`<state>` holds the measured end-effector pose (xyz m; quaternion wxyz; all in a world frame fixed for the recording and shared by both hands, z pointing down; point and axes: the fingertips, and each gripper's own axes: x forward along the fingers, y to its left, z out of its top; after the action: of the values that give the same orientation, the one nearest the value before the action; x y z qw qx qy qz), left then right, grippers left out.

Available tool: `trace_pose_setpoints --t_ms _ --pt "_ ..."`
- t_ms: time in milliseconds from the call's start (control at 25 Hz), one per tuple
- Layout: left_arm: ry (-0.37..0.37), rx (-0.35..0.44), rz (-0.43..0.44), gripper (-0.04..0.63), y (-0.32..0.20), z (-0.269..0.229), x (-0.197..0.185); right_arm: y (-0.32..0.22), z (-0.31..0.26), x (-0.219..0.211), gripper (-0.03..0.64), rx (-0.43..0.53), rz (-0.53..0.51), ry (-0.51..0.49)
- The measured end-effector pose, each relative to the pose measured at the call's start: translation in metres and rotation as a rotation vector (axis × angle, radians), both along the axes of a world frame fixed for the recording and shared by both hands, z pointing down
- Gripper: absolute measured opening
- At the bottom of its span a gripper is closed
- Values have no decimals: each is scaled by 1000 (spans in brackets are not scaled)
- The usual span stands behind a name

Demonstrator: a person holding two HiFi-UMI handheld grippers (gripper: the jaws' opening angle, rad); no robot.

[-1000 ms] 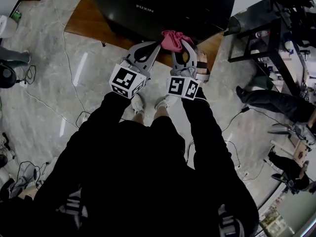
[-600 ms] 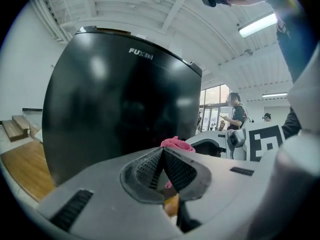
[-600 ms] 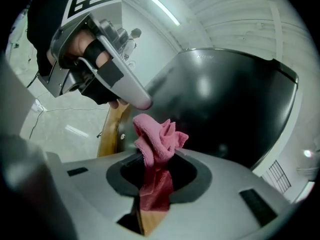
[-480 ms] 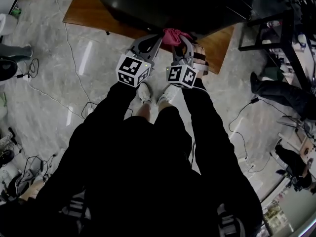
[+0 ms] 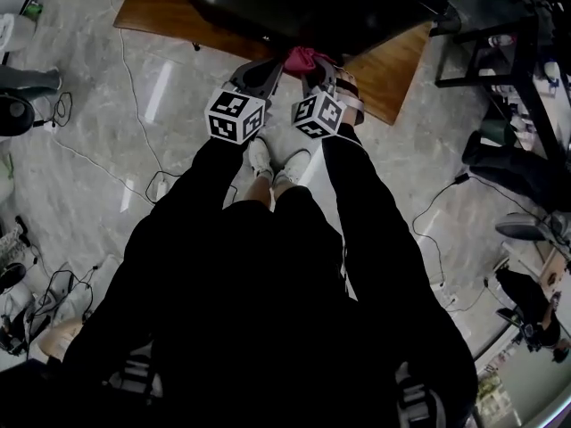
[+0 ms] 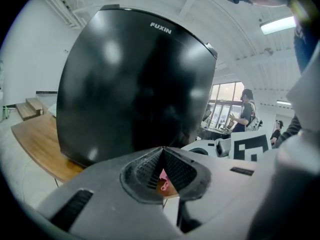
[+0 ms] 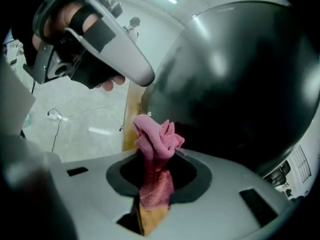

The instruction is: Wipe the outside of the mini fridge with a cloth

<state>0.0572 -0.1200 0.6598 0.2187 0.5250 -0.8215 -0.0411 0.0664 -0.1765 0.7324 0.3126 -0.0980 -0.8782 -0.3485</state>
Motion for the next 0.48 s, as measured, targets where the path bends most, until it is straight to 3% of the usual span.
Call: trace_pose_setpoints --t_ms 160,480 --pt "-45 26 -39 6 12 -59 20 9 -82 33 104 -66 -35 -102" --pt "-329 62 -94 6 62 -219 10 72 -258 28 107 -21 -173 -380"
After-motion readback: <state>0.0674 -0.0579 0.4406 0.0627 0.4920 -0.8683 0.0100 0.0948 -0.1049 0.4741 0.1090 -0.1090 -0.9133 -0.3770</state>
